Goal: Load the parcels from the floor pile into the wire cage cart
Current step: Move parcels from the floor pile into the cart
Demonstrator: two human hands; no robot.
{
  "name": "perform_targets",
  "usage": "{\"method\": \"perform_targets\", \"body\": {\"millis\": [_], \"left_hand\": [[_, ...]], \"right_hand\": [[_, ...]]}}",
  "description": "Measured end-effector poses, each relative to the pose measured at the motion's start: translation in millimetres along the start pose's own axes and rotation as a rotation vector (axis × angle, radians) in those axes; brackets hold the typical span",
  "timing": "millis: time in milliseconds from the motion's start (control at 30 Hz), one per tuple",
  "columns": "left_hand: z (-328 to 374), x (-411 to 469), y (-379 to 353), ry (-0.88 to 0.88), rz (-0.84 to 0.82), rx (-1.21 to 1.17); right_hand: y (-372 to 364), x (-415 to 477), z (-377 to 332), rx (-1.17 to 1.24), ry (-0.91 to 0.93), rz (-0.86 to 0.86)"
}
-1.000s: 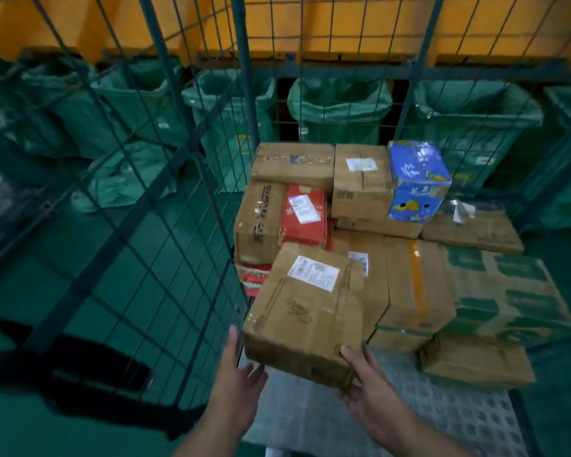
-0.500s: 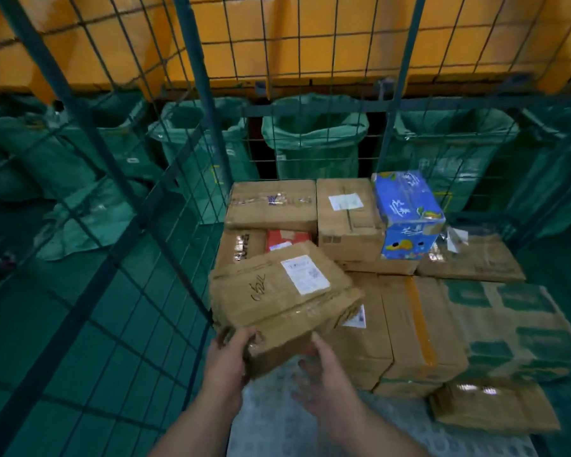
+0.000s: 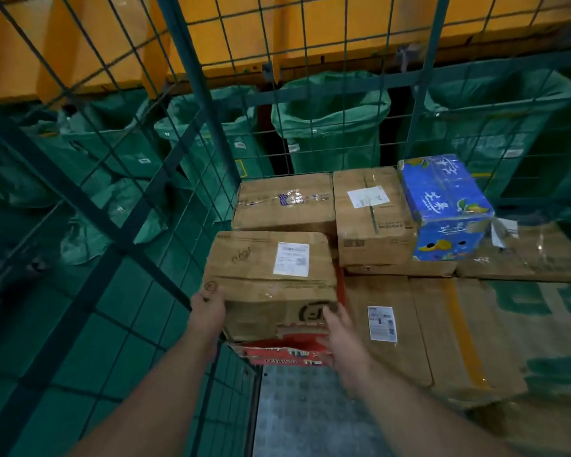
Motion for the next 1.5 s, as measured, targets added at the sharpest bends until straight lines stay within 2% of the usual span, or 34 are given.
{"method": "perform_targets", "body": {"millis": [100, 133, 200, 267, 333, 400, 500, 667, 833, 967, 1067, 1133, 1233, 1300, 1367, 1500], "left_hand": [[-31.7, 40.9, 0.0, 0.142, -0.039, 0.15], [-44.7, 65.8, 2.1, 0.15, -0.053, 0.133], [-27.4, 61.4, -9.0, 0.101, -0.087, 0.045], [-8.7, 62.6, -14.0, 0.06, -0.024, 0.033], [-15.1, 101.8, -0.9, 0.067, 0.067, 0.024], [-3.9, 105.3, -0.5, 0.113, 0.109, 0.061], [3.3, 104.5, -9.6, 0.148, 0.025, 0.103], [-0.4, 146.3, -7.4, 0.184, 0.037, 0.196], [32.8, 90.8, -20.4, 0.181, 0.016, 0.207], [8.7, 27.8, -36.6, 0.182, -0.122, 0.091], [-40.3, -31.0, -67.2, 0.195, -0.272, 0.125], [-84.7, -71.5, -91.6, 0.26, -0.382, 0.181], [-147.1, -126.3, -121.5, 0.449, -0.6, 0.278], [-178.3, -151.9, -138.9, 0.513, -0.737, 0.4], [-198.0, -173.4, -156.1, 0.521, -0.861, 0.525], [-222.3, -194.3, -198.3, 0.429, -1.001, 0.724]], "right_hand": [[-4.3, 16.4, 6.4, 0.006, -0.047, 0.077], [-3.6, 22.7, 6.6, -0.007, -0.066, 0.094], [-1.5, 35.6, 5.3, -0.055, -0.064, 0.104], [-2.5, 51.4, -3.9, -0.087, -0.044, 0.067], [-8.9, 64.4, -17.4, -0.087, -0.047, -0.031], [-16.7, 73.7, -30.4, -0.136, -0.064, -0.086], [-23.7, 88.0, -36.3, -0.183, -0.104, -0.039], [-19.4, 106.1, -48.4, -0.356, -0.19, 0.007], [-12.0, 88.0, -52.7, -0.452, -0.251, -0.084], [-0.7, 41.8, -16.1, -0.442, -0.09, -0.033], [11.0, -6.4, 33.3, -0.386, -0.053, 0.067], [23.7, -44.8, 67.1, -0.279, -0.077, 0.174], [48.7, -106.6, 116.3, -0.083, -0.233, 0.238], [75.3, -145.1, 144.0, -0.009, -0.313, 0.318], [103.4, -183.7, 166.2, 0.049, -0.333, 0.426], [147.9, -259.4, 195.4, 0.148, -0.31, 0.665]]}}
Point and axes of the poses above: each hand's wrist, its own x-axis towards the middle knuckle, its own y-axis out of the back of the hand, z = x × y, the point moved 2 cm from there along x, towards the middle knuckle, and after that the axes turned 15 degrees about -z, right-handed, at the moved point
